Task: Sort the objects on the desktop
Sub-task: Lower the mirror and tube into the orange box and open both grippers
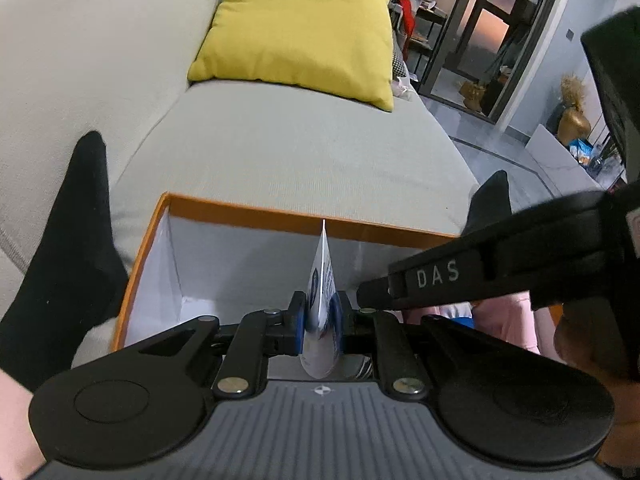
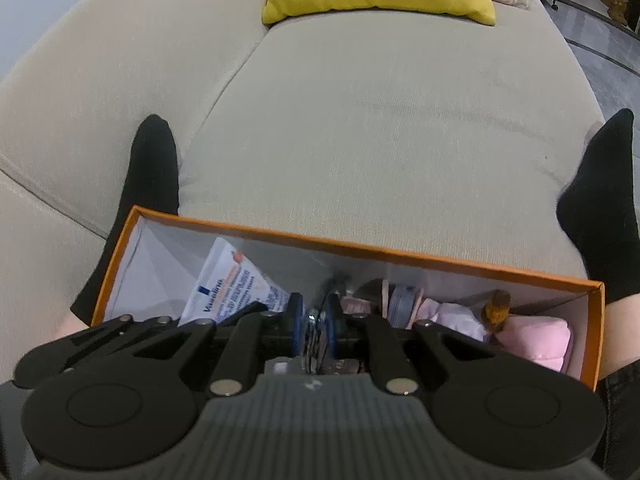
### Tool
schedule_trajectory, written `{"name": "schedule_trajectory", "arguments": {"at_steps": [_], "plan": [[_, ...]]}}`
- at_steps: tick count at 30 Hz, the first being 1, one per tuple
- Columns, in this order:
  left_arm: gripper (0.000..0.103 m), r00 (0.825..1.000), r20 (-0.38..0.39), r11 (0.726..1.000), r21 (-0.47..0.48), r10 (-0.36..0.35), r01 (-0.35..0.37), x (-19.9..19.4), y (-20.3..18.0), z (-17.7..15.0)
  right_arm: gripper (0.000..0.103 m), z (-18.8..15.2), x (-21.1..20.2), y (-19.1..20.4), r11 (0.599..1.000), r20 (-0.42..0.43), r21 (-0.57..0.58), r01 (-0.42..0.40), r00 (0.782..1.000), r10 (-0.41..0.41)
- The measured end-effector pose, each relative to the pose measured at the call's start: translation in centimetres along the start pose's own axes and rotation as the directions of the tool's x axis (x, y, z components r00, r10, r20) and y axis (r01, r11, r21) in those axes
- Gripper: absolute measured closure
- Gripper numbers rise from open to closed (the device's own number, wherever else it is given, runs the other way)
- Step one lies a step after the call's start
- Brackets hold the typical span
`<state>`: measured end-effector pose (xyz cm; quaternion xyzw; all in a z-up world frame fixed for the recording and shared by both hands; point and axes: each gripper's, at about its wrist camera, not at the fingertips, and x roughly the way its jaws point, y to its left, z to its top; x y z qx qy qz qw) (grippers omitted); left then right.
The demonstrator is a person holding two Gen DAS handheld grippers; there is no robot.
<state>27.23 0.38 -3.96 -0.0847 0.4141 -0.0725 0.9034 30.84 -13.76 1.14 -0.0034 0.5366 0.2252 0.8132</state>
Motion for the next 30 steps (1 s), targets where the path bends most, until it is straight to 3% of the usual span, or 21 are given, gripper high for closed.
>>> {"name": "schedule_trajectory", "arguments": {"at_steps": [7,19,26,29,30], "plan": [[0.087,0.999,-0.030,1.000,-0.018,-0.021,0.020,0.7,-0.4,-0.3,0.087,-0.7,-0.8,-0.7,0.999,0.018,0.005,-0.038,0.999,0.038],[0.082,0.997,-0.070,0.999,-0.026,-0.042,0.041,0.7,-0.6,-0.1,0.087,-2.4,-2.2,-2.9,0.999,0.040,0.028,-0.030,0.999,0.029],[0.072,0.996,-0.083,0.998,-0.048,-0.037,0.033,0.7,-0.4,-0.2,0.079,-3.0,-3.1,-3.5,0.999,0.062,0.029,-0.043,0.997,0.041],[0.061,0.996,-0.073,0.997,-0.062,-0.043,0.038,0.3,-0.2,-0.1,0.078,-3.3,-3.6,-3.5,0.999,0.075,0.015,-0.045,0.996,0.044],[0.053,0.997,-0.066,0.997,-0.066,-0.042,0.037,-0.1,-0.2,-0.1,0.078,-3.4,-3.9,-3.4,0.999,0.085,0.006,-0.040,0.996,0.040]]}}
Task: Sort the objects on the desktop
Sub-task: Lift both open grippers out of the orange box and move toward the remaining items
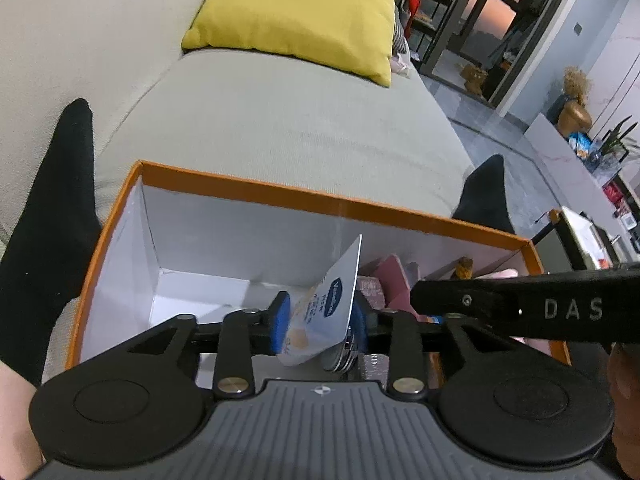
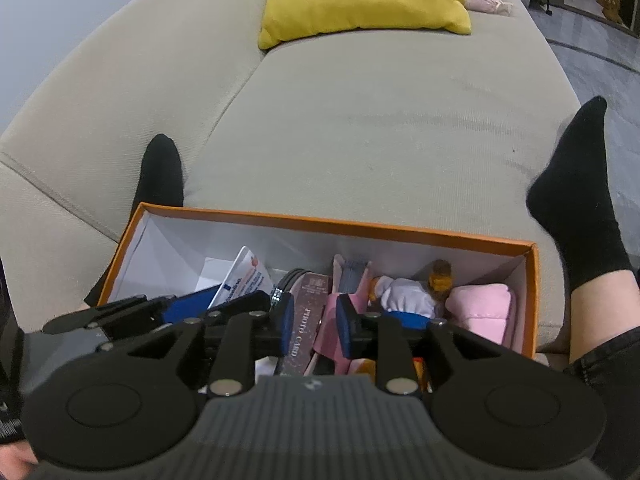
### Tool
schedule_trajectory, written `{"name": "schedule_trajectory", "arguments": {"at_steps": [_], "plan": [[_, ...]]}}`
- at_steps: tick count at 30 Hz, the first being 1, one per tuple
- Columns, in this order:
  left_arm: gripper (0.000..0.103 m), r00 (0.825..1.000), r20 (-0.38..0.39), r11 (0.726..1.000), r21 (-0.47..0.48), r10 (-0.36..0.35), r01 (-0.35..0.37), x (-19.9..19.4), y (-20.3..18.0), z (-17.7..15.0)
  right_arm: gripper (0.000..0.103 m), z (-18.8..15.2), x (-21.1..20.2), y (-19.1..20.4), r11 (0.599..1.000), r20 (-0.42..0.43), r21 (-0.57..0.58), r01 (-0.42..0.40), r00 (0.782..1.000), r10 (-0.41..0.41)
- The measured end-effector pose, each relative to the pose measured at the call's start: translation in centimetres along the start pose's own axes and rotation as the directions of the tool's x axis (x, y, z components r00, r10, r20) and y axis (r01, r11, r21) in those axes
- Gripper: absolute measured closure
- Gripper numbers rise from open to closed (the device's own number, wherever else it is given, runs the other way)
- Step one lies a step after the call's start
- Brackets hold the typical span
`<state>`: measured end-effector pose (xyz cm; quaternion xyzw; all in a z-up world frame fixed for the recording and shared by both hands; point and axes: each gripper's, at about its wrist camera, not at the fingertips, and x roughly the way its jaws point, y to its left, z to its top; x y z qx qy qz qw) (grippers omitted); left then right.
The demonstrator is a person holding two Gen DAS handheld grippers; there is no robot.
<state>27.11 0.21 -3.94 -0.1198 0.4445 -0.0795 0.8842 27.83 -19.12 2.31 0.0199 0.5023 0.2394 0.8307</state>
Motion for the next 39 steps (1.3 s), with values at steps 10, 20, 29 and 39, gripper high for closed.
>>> {"name": "schedule_trajectory", "arguments": {"at_steps": [10,20,29,39], "plan": [[0.051,0.986,0.166,0.999,0.045,-0.007,0.000,-7.4,-0.7,-1.5,0.069,-4.7,-5.4,0.9,0.984,0.150,-0.158,-0.085,0.983,0.109],[0.051,0.978,0.198,0.983,0.179,-0.067,0.031,-15.0,-2.9,-8.4,0.054,-14.3,-10.7,1.1,0.946,0.212,-0.300,-0.122,0.958,0.191],[0.052,0.997,0.060,0.967,0.252,-0.050,0.033,-15.2,-3.2,-15.5,0.055,-22.4,-10.6,0.0,0.952,0.053,-0.257,-0.163,0.982,0.183],[0.052,0.997,-0.071,0.910,0.410,-0.038,0.064,-12.3,-5.8,-21.3,0.055,-26.8,-9.9,-3.2,0.982,-0.020,-0.184,0.038,0.999,-0.042]]}}
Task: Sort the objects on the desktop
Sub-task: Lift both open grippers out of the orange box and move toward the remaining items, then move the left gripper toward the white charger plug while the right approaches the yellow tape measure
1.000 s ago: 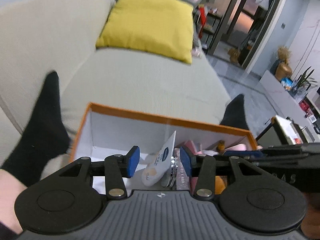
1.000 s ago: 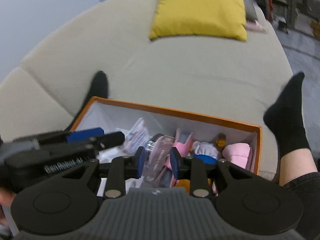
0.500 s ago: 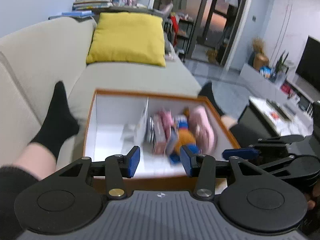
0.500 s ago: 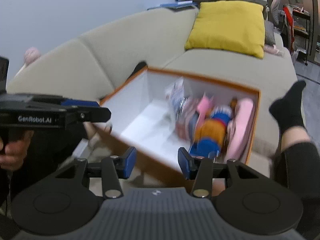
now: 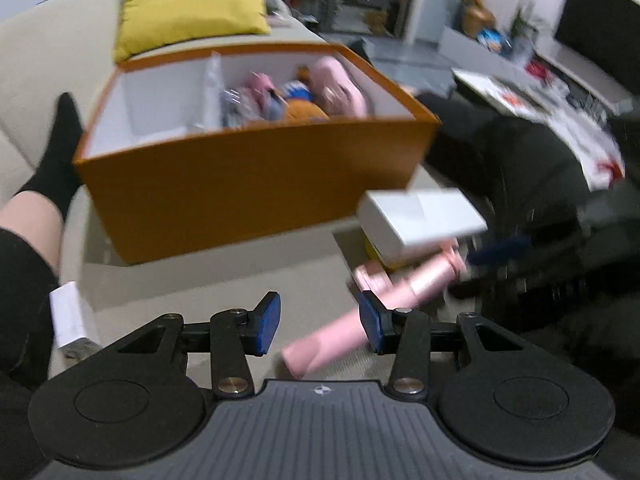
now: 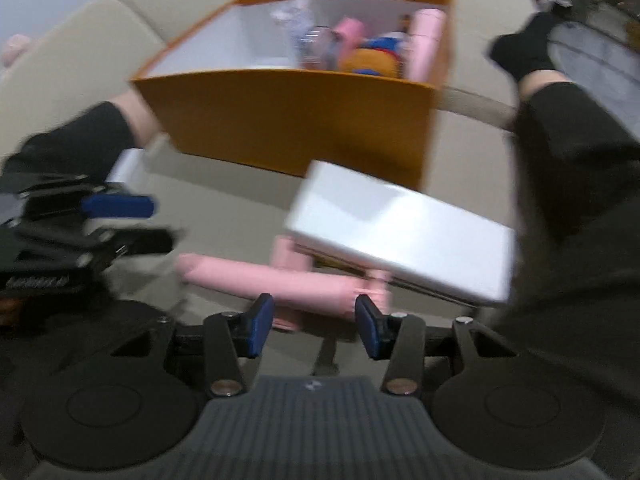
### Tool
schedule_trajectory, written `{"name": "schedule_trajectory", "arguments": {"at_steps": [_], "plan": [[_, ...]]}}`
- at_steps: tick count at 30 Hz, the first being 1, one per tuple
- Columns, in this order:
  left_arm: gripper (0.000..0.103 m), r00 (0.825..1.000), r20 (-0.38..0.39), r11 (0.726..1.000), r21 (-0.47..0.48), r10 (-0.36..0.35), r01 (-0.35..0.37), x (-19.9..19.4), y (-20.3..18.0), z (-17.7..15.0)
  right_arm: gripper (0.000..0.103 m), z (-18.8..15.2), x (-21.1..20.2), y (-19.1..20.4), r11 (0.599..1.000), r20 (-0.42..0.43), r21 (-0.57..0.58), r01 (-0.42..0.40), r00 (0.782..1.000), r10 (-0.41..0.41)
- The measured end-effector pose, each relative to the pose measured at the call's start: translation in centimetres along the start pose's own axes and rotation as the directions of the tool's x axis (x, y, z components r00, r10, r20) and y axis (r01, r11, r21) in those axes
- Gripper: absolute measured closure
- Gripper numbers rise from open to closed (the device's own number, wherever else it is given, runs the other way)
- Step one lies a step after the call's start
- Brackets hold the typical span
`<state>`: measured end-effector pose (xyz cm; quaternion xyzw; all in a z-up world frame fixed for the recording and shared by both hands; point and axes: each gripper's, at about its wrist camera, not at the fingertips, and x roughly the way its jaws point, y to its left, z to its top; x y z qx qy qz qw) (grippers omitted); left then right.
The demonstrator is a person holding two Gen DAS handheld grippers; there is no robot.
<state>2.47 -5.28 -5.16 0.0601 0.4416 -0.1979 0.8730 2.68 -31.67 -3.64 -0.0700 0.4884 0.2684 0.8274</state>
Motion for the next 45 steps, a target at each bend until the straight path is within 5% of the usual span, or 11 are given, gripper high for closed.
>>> {"name": "schedule_trajectory", "arguments": {"at_steps": [6,10,22,25,37,41,45], "plan": [[0.052,1.000,0.009,0.998,0.060,-0.021,0.020,1.0,-1.7,0.1,0.055,1.9,-0.1,-1.1,0.991,0.051,-0.098,0.093,0.995,-0.088],[0.052,0.999,0.027,0.998,0.061,-0.030,0.028,1.1,-2.1,0.4,0.046,2.9,1.0,-0.2,0.979,0.041,-0.193,0.065,0.997,-0.058],[0.052,1.000,-0.004,0.999,-0.043,0.015,-0.015,1.3,0.5,0.1,0.029,3.0,6.0,2.9,0.837,0.049,-0.515,0.185,0.981,-0.187],[0.052,0.999,-0.018,0.997,-0.078,0.026,-0.028,1.3,1.3,0.0,0.031,2.9,6.3,3.2,0.815,0.065,-0.541,0.207,0.977,-0.204],[0.052,1.000,0.007,0.993,-0.116,0.029,-0.028,0.4,1.9,0.2,0.069,2.5,2.7,5.3,0.770,0.123,-0.603,0.209,0.978,-0.168],[0.052,0.999,0.028,0.992,-0.123,0.037,-0.033,-0.4,2.0,0.4,0.072,3.1,1.4,7.1,0.752,0.165,-0.633,0.186,0.981,-0.103],[0.052,0.996,0.026,0.984,-0.157,0.090,-0.085,-1.5,3.0,0.4,0.072,3.2,1.7,9.5,0.693,0.197,-0.698,0.181,0.979,-0.057]]}}
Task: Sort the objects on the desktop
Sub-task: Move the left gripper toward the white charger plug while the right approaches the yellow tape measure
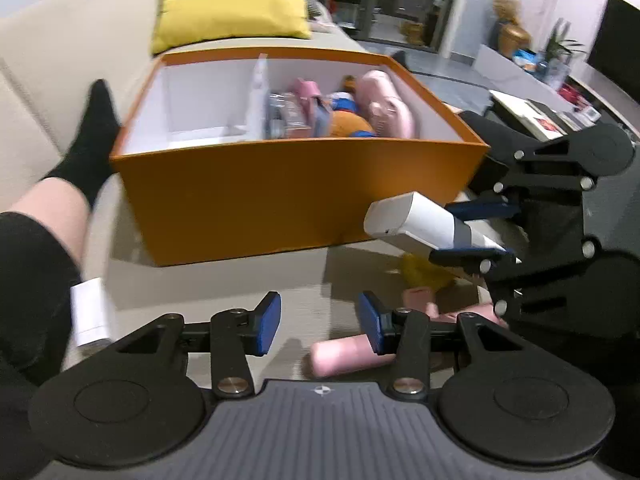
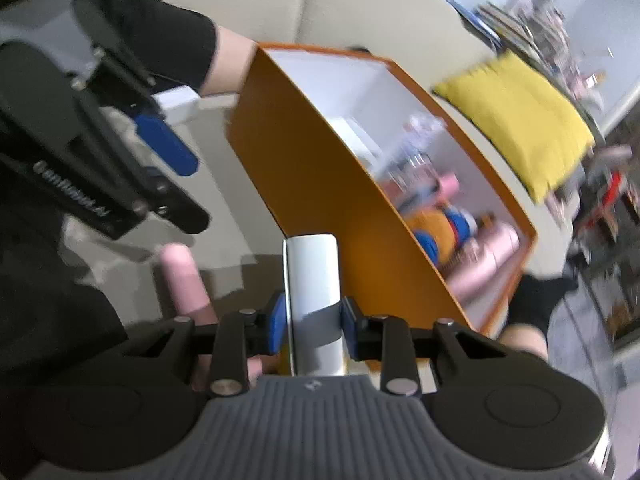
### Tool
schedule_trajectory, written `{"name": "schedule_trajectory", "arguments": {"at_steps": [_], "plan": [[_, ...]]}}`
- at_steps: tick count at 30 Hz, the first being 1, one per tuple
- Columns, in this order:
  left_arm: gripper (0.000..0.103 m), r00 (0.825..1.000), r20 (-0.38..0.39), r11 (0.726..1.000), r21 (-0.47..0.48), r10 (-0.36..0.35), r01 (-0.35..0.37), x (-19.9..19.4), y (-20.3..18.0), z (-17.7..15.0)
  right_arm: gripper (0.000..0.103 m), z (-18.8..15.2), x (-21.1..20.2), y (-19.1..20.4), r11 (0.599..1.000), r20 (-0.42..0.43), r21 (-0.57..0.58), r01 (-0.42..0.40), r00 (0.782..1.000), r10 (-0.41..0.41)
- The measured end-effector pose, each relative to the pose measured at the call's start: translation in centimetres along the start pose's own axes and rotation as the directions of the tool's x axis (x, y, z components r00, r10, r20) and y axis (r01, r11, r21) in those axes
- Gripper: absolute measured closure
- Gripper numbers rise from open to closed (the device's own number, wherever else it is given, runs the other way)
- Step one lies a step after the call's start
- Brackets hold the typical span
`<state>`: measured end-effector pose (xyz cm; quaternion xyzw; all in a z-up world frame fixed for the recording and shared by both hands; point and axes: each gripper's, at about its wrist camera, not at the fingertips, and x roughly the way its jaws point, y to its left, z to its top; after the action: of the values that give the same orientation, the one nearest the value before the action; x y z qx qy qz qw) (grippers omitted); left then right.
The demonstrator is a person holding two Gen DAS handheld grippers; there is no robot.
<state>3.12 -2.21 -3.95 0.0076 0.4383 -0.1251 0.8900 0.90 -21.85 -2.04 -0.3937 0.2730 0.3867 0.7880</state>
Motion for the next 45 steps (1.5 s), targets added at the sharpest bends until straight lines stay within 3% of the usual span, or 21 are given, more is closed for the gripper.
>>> {"name": "schedule_trajectory", "arguments": {"at_steps": [9,16,21,29,33,39,45], "plan": [[0.052,0.985,0.013,0.972,-0.160,0.175,-0.170,-3.2,4.8,0.2,0.072,4.1,2.2,4.6,0.967,0.068,-0.240,-0.086,0.992,0.106],[0.052,0.982,-0.002,0.962,-0.201,0.189,-0.185,-3.0,6.2,-0.1,0.069,5.8,4.5,6.9,0.954,0.044,-0.260,-0.148,0.985,0.165],[0.052,0.987,-0.023,0.966,-0.199,0.161,-0.163,-2.0,5.9,-0.5,0.067,5.8,4.5,5.5,0.955,0.019,-0.148,-0.255,0.965,0.261],[0.052,0.990,-0.039,0.976,-0.168,0.133,-0.138,-1.3,5.1,-0.6,0.062,5.1,3.6,1.2,0.951,0.043,0.045,-0.307,0.951,0.305],[0.052,0.994,-0.033,0.983,-0.147,0.109,-0.113,-1.3,4.7,-0.7,0.061,3.9,2.4,-1.9,0.943,0.055,0.176,-0.282,0.960,0.276],[0.052,0.997,-0.034,0.988,-0.131,0.074,-0.078,-0.9,4.1,-0.7,0.061,-0.5,1.5,-5.6,0.931,-0.011,0.331,-0.154,0.986,0.167],[0.052,0.996,-0.045,0.990,-0.120,0.073,-0.078,-0.4,4.2,-0.6,0.061,-4.1,1.9,-7.4,0.873,-0.065,0.470,-0.131,0.981,0.183]]}}
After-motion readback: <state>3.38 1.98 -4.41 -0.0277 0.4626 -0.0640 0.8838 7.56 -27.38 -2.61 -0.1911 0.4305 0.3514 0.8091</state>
